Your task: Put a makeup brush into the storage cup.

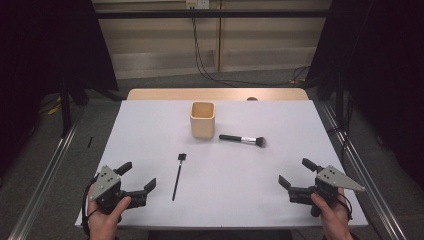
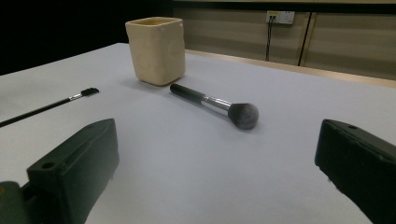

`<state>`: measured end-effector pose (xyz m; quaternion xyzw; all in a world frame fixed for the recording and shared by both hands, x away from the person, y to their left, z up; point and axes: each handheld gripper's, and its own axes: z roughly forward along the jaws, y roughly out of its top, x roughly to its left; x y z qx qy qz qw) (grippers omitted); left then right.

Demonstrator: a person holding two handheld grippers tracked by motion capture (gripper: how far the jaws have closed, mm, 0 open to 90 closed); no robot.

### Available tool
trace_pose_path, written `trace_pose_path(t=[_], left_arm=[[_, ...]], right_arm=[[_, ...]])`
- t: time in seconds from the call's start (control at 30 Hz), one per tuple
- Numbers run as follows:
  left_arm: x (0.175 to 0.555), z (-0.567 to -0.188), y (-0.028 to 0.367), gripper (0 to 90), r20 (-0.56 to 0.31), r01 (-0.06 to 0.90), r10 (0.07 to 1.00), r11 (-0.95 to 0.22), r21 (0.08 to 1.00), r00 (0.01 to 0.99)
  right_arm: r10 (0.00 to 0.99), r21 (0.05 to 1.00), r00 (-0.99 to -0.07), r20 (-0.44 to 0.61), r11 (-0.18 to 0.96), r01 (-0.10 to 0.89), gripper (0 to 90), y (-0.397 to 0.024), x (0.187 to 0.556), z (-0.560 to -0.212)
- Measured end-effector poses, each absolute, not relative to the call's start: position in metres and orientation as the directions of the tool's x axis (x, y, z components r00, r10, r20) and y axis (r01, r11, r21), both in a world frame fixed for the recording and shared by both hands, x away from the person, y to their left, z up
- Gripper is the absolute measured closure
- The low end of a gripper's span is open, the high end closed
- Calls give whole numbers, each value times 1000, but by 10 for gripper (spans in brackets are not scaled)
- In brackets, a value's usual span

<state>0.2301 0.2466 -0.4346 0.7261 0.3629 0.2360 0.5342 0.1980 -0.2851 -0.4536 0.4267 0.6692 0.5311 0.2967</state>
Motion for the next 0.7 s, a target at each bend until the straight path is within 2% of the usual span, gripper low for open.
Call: trace_pose_path(t=[0.07, 0.7], left_arm=[[231, -434, 245, 40, -12, 266, 782, -198, 944, 623], [228, -434, 244, 41, -19, 274, 774, -201, 940, 633]], right_arm=[[884, 962, -463, 58, 75, 262, 0, -285, 198, -454], [872, 960, -485, 62, 82, 269, 0, -279, 199, -453]])
